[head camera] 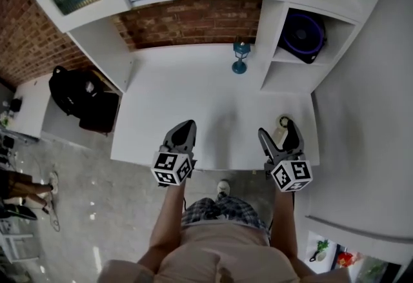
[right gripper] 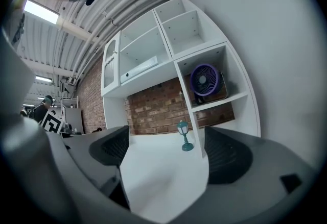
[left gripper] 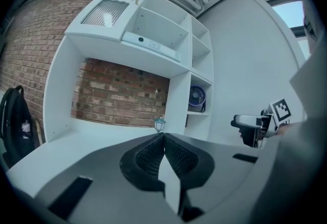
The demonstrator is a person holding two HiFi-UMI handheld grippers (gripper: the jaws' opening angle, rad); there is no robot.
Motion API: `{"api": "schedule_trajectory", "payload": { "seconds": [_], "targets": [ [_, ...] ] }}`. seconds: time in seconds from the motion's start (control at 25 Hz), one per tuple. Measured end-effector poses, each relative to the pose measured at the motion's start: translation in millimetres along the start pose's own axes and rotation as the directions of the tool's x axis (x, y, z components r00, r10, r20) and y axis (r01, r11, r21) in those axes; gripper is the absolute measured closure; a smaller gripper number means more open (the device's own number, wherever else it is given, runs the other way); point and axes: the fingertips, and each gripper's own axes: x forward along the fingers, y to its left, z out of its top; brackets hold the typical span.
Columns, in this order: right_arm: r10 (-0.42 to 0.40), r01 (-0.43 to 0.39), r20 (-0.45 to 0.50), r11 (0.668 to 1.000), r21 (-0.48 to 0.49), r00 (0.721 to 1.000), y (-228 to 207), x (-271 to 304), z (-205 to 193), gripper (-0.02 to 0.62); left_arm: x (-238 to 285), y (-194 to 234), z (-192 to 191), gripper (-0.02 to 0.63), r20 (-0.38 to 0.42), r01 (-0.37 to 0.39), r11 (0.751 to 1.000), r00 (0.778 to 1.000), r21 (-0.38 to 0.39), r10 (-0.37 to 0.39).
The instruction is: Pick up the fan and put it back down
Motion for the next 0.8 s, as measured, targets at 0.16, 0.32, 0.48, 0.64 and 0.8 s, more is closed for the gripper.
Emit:
{"api": "schedule_trajectory", "payload": {
  "seconds": [0.16, 0.32, 0.48, 0.64, 0.8],
  "targets": [
    [-0.027, 0.027, 0.002, 1.0, -0.004, 1.0, -6, 2, 5, 0.138, 18, -1, 8, 0.578, 0.006, 0.028, 1.0, 1.0, -0.003, -0.028],
    [-0.064, 0.064, 0.004, 0.998, -0.008, 0.998, -14, 4, 7, 0.138, 42, -11, 16, 0.578, 0.009, 0.083, 0.996, 0.996, 0.012, -0.084],
    [-0.114, 0.114, -0.004, 0.993, -0.003, 0.993, -26, 5, 6, 0.137, 65, -22, 17, 0.578, -0.012, 0.142, 0.99, 0.99, 0.021, -0.142],
    [-0.174, 0.174, -0.027, 0.985, 0.002, 0.984, -42, 6, -3, 0.138, 87, -34, 7, 0.578, -0.046, 0.202, 0.979, 0.979, 0.03, -0.201],
    [-0.235, 0.237, -0.084, 0.971, 0.014, 0.968, -62, 9, -26, 0.138, 111, -46, -12, 0.578, -0.093, 0.25, 0.968, 0.964, 0.019, -0.248]
  ]
}}
